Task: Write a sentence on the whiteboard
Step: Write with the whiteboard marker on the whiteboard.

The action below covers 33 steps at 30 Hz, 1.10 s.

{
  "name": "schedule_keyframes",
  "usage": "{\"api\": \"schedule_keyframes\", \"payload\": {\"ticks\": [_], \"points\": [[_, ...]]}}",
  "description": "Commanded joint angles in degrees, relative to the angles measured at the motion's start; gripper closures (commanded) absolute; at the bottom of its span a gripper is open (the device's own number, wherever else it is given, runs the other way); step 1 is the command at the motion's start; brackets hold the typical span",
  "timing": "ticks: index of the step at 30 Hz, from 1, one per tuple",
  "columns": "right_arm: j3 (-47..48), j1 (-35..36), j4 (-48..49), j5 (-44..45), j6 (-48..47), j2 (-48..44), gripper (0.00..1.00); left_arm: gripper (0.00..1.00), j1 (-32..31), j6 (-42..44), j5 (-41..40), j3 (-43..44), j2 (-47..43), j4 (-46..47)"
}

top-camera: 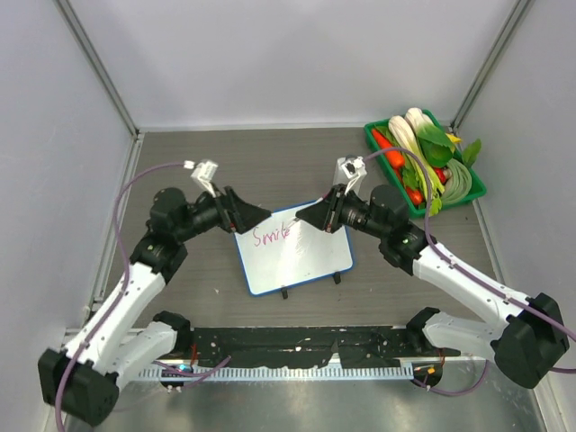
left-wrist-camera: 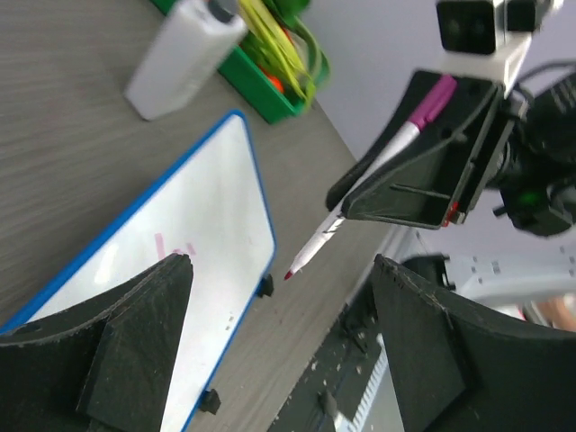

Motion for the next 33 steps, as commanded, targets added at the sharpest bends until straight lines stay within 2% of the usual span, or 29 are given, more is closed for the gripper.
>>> {"api": "schedule_keyframes", "payload": {"ticks": [1, 5, 14, 16, 19, 23, 24, 28, 33], "points": [[0.0, -0.5, 7.8, -6.8, 3.6, -1.0, 0.98, 0.16, -8.9, 3.5, 7.6, 6.6, 9.9, 10.4], [0.0, -1.6, 7.8, -7.2, 5.2, -0.7, 0.98, 0.22, -13.6, 3.0, 9.3, 7.8, 16.4, 14.9], [-2.5, -6.1, 11.5, -9.5, 10.5, -1.2, 0.98, 0.42, -16.0, 2.1, 10.6, 6.7, 20.8, 19.5], [-3.0, -6.5, 12.4, -10.1, 11.1, -1.3, 0.99, 0.47, -16.0, 2.4, 10.8, 6.5, 20.8, 19.4], [-3.1, -7.1, 12.9, -10.7, 12.0, -0.9, 0.98, 0.63, -16.0, 2.9, 11.1, 6.6, 21.6, 18.0], [-3.7, -7.6, 14.0, -11.0, 12.9, -1.3, 0.99, 0.61, -16.3, 3.8, 10.2, 6.4, 22.4, 17.2], [-3.6, -7.6, 14.0, -11.0, 13.1, -1.2, 0.98, 0.65, -16.3, 3.9, 10.0, 6.4, 22.6, 17.1], [-3.6, -7.7, 13.6, -11.5, 13.0, -1.4, 0.98, 1.0, -16.3, 4.0, 9.6, 6.6, 22.7, 16.9], [-2.9, -8.1, 11.6, -12.0, 11.0, -2.3, 0.94, 1.0, -16.3, 5.5, 9.1, 6.9, 20.8, 14.4]]}}
